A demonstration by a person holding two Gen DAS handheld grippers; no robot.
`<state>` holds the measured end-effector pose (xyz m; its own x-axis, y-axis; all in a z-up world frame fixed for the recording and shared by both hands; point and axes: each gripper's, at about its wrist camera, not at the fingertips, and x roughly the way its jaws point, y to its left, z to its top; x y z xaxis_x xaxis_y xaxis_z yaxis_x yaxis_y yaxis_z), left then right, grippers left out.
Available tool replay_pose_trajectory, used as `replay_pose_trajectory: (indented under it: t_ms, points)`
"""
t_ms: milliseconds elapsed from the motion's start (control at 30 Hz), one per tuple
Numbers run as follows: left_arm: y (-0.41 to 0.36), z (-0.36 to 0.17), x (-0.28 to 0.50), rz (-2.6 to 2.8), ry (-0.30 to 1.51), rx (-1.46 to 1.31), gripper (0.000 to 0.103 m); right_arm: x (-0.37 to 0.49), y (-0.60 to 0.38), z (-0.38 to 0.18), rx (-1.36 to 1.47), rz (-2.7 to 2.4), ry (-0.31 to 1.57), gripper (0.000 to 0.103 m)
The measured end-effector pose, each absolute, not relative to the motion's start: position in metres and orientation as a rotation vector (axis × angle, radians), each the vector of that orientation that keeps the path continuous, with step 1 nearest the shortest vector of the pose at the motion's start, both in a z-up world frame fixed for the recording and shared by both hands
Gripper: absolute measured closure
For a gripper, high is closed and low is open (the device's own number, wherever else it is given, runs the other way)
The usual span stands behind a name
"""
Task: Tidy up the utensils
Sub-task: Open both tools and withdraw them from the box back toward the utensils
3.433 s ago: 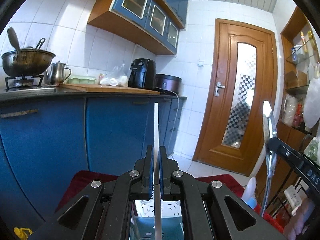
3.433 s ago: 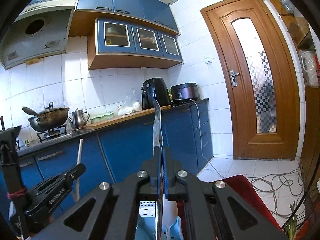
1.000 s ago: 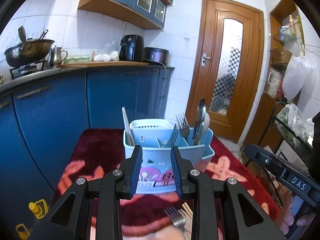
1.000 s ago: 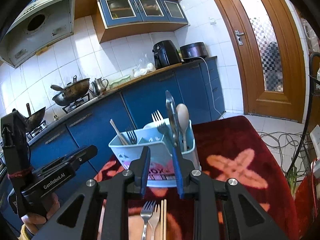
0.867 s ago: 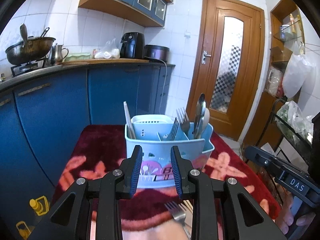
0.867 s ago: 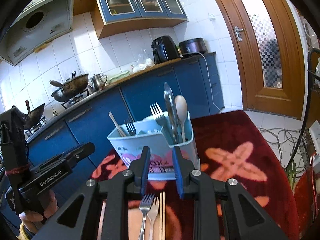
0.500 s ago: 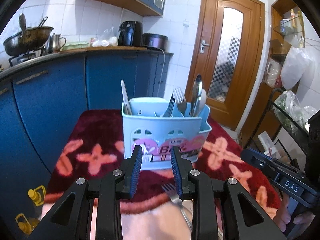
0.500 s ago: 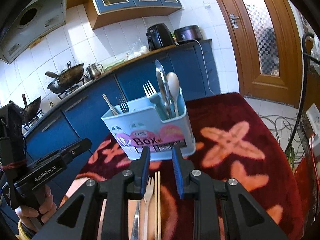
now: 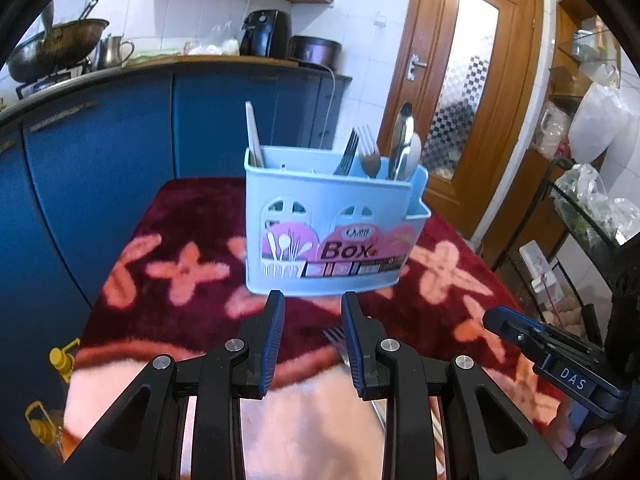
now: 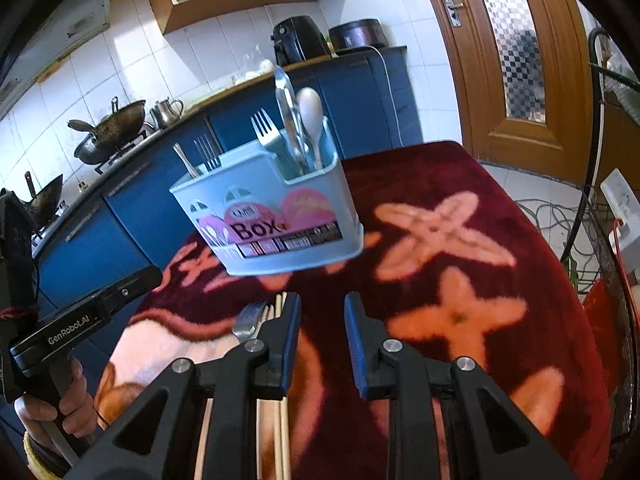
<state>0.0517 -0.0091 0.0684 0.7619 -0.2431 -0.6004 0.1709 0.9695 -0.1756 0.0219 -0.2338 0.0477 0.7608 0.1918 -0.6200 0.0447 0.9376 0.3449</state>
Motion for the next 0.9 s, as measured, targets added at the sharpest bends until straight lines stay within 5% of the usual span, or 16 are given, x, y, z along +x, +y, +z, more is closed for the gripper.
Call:
replay_pose_trajectory:
  t_ms: [900]
  points:
    - [-0.041,-0.011,0.088,-0.335,0.933,-0.247,0.073,0.018,-0.252,0.019,0.395,0.047,0.785,0.078]
